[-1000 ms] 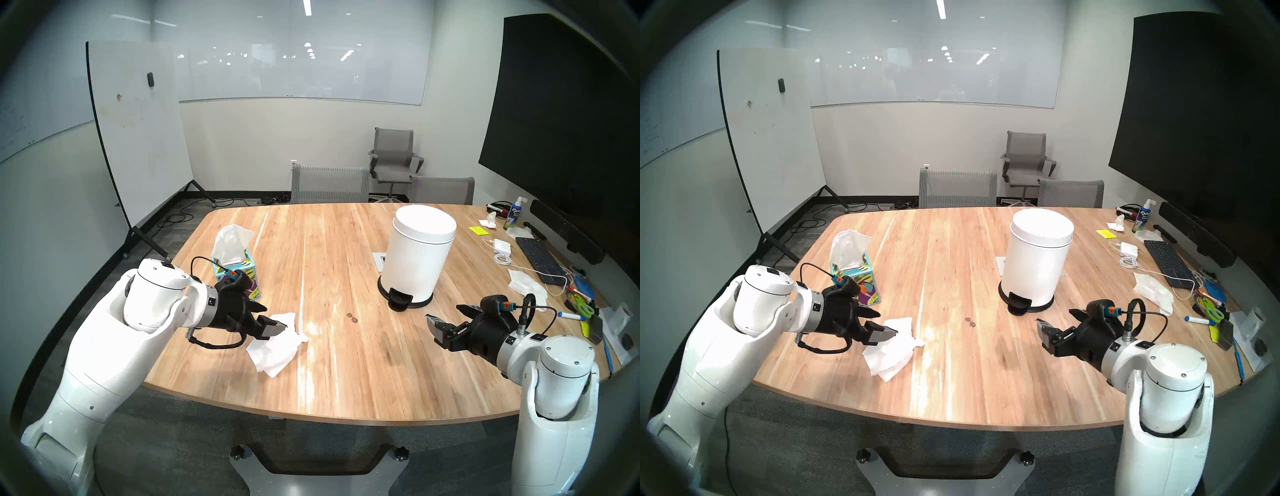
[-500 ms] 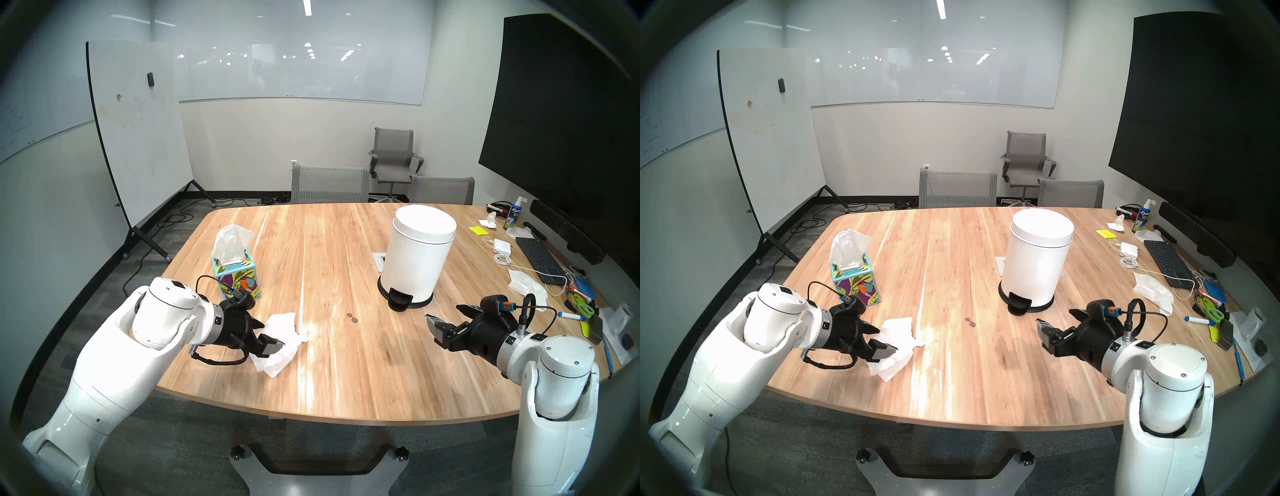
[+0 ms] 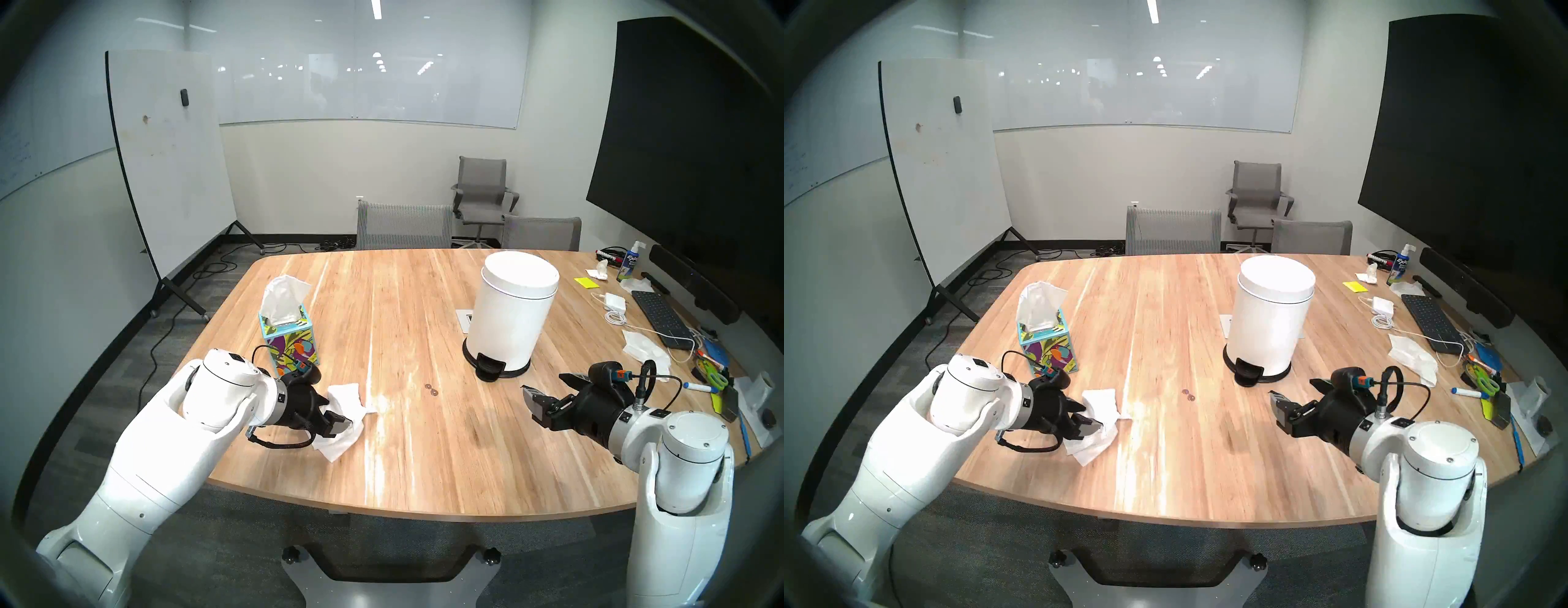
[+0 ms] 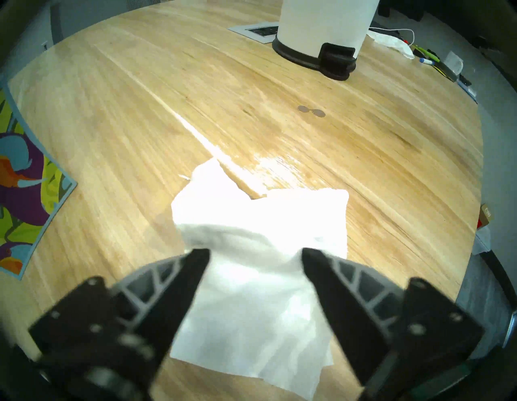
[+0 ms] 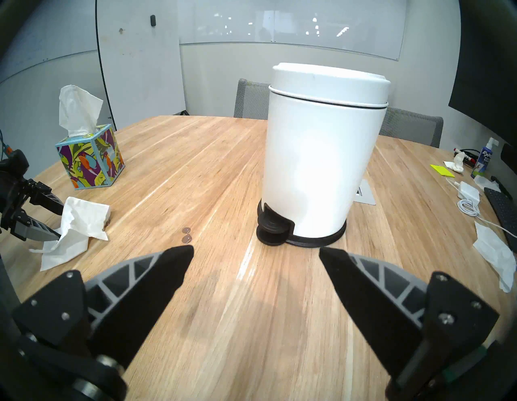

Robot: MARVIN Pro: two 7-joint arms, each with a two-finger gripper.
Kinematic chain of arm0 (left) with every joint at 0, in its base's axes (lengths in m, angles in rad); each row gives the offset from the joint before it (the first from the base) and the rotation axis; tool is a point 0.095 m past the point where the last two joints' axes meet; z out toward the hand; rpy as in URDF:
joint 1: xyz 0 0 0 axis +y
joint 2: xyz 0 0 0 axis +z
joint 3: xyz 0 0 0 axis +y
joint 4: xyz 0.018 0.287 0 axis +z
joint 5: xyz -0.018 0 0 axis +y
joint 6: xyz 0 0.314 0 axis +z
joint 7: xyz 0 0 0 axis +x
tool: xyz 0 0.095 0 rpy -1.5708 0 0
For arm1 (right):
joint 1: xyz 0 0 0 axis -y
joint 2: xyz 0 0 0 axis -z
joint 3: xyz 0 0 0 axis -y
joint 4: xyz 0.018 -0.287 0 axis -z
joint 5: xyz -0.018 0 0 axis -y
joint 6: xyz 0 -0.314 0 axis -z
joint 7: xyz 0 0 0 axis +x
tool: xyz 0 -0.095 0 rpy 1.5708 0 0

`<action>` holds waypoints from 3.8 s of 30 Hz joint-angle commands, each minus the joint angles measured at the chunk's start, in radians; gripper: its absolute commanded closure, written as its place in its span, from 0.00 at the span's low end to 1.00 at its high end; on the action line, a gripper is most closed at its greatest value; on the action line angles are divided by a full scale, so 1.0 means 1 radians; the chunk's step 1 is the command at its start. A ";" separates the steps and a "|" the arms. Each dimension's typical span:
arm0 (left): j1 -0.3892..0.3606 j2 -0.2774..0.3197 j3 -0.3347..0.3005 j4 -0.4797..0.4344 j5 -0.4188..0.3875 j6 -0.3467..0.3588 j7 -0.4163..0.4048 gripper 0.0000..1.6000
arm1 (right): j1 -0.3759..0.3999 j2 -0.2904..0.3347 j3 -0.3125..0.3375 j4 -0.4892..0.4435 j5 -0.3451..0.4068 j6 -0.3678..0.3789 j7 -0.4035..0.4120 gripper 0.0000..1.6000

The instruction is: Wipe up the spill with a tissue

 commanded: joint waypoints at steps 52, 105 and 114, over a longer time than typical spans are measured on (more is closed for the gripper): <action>-0.040 -0.062 0.087 0.078 0.042 -0.080 0.063 1.00 | 0.001 0.001 0.002 -0.018 0.001 0.000 0.000 0.00; -0.267 -0.151 0.156 0.476 0.035 -0.208 0.071 1.00 | 0.001 0.001 0.002 -0.018 0.001 -0.001 0.000 0.00; -0.282 -0.130 0.150 0.535 0.035 -0.251 0.044 1.00 | 0.002 0.001 0.002 -0.017 0.001 -0.001 0.000 0.00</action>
